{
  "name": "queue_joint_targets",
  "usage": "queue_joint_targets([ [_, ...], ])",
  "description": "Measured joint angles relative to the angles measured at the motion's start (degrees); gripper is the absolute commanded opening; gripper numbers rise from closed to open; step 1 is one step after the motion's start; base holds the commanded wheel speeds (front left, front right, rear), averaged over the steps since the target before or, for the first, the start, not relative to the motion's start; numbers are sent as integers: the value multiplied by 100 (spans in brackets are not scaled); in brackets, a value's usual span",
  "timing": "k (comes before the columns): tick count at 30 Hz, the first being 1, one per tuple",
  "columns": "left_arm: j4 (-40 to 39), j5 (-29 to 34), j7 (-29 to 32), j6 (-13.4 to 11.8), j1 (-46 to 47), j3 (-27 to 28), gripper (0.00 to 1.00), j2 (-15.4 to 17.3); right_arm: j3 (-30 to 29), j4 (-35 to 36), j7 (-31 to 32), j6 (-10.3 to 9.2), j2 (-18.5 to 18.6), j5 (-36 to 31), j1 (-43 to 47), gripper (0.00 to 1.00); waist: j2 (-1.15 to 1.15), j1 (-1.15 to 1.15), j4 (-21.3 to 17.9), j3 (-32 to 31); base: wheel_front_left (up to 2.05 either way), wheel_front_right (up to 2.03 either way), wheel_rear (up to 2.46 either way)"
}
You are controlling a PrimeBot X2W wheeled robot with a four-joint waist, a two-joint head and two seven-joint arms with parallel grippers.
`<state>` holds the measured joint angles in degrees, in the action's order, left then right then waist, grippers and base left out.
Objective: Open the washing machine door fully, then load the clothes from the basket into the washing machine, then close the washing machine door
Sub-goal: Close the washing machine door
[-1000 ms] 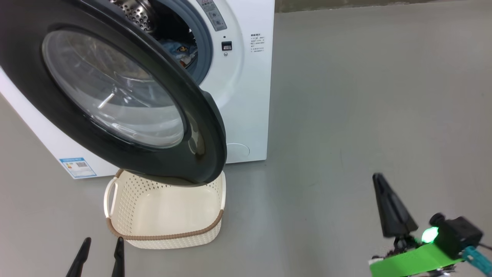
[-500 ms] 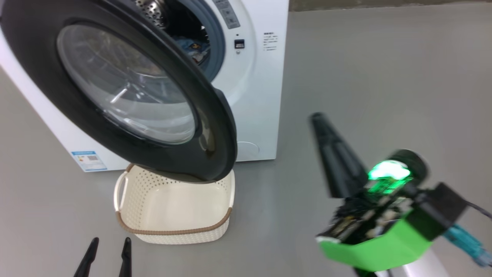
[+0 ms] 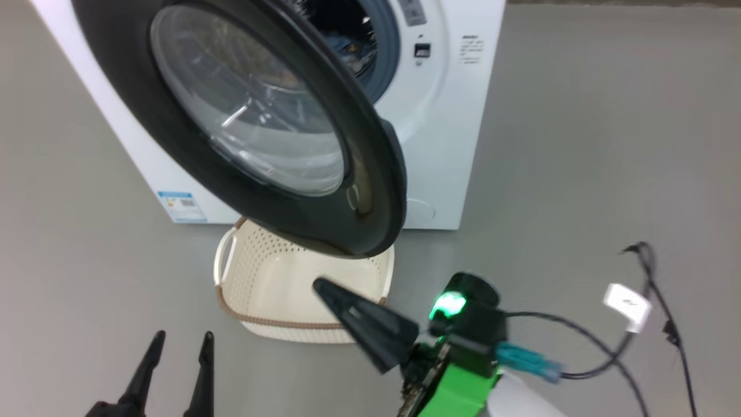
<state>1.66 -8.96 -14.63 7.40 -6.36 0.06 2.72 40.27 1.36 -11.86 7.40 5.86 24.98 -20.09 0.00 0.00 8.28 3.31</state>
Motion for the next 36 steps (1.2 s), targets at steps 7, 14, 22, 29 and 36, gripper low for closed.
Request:
queue_joint_targets([
  [7,-4,-89,0,0,315,-170,100,-4,223,-1022,-70,0,86,41,-318,0,0,0,250,374,0,0,0],
  [14,-20,-346,0,-1,741,-301,100,-22,-99,-1672,-190,0,179,-10,-792,0,0,0,446,870,0,0,0],
  [22,-88,-523,0,-11,1121,-450,100,-52,-467,-2125,-240,0,246,-187,-1469,0,0,0,566,1388,0,0,0],
  [29,-102,-683,0,-57,1429,-624,100,-63,-1077,-2461,-246,3,275,-363,-2009,0,0,0,663,1899,0,0,0],
  [36,-102,-732,-1,-57,1645,-712,100,-66,-1742,-2450,-247,3,277,-541,-2454,0,0,0,705,2249,0,0,0],
])
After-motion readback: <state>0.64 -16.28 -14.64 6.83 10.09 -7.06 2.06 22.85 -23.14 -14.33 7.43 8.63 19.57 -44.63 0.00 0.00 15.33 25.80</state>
